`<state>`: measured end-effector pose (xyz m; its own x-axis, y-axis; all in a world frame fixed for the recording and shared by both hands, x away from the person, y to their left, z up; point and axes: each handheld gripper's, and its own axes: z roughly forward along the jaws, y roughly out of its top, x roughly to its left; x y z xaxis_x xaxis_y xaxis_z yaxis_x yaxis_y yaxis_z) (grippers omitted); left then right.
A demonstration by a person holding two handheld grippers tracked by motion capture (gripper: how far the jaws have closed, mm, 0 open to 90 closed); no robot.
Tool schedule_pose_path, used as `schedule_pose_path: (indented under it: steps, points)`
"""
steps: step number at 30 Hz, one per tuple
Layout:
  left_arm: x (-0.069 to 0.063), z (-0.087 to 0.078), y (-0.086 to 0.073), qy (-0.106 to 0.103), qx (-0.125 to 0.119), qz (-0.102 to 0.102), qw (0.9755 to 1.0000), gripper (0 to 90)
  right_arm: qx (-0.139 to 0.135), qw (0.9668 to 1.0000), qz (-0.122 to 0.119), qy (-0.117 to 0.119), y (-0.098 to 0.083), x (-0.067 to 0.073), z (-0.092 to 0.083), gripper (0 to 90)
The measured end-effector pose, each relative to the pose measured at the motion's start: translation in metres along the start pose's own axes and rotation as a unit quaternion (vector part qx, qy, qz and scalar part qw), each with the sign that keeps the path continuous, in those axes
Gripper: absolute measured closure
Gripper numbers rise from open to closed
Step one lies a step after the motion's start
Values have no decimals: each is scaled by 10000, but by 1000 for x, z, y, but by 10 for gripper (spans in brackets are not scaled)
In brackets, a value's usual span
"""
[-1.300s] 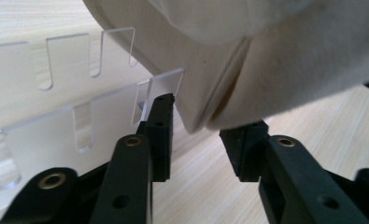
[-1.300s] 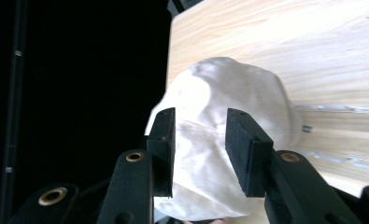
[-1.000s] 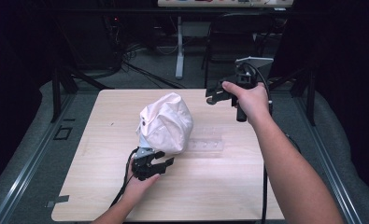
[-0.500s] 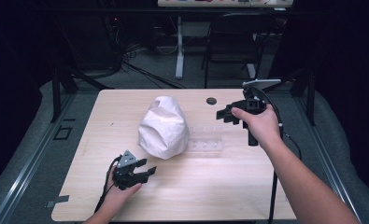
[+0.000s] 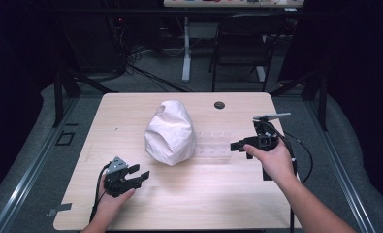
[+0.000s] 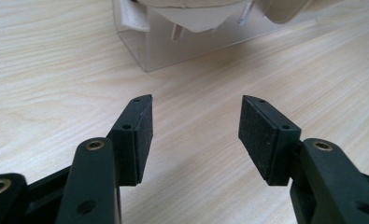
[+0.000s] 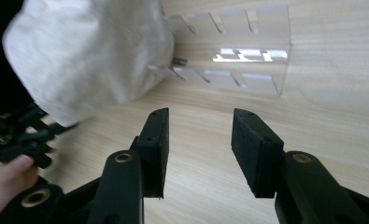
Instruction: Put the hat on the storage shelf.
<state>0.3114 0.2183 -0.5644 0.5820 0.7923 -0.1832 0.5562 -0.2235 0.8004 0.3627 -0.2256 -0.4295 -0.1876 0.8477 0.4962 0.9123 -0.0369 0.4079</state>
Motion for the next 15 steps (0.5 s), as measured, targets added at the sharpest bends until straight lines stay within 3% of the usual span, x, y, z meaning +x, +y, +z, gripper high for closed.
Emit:
schedule_pose_path:
  steps: [7,15]
  points:
    - [4,0,-1,68,-4,-50,10000,459,-6,9999,-139,-54,-24,-10,15,564]
    - [3,2,-1,68,37,-15,10000,458,-254,9976,-635,-132,-56,-17,31,550]
